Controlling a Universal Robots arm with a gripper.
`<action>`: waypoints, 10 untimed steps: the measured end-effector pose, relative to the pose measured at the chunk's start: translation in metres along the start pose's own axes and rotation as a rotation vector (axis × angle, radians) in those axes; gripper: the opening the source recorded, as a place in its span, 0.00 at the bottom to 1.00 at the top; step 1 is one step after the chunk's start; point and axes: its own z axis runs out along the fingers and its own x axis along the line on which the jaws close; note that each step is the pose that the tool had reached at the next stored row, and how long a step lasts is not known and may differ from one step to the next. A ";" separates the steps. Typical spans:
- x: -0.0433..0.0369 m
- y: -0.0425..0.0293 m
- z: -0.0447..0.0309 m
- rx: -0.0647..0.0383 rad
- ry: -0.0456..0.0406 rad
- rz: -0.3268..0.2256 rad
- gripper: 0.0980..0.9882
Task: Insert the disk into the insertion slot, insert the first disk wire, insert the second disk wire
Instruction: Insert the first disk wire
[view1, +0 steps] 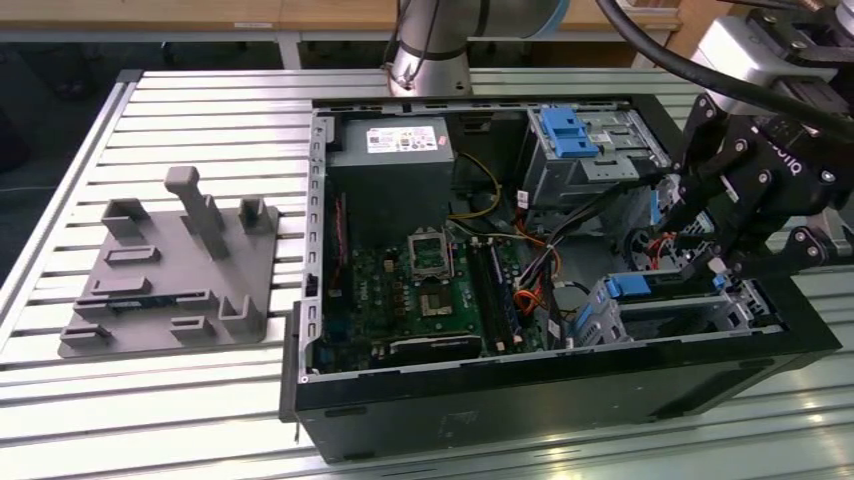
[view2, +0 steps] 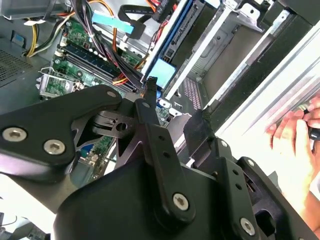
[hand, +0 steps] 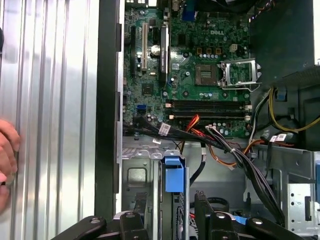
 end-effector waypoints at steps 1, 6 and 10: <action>-0.0035 -0.0006 0.0004 0.000 0.0032 0.000 0.45; -0.0243 -0.0036 0.0027 0.000 0.0188 0.001 0.45; -0.0335 -0.0067 0.0045 0.000 0.0583 0.003 0.45</action>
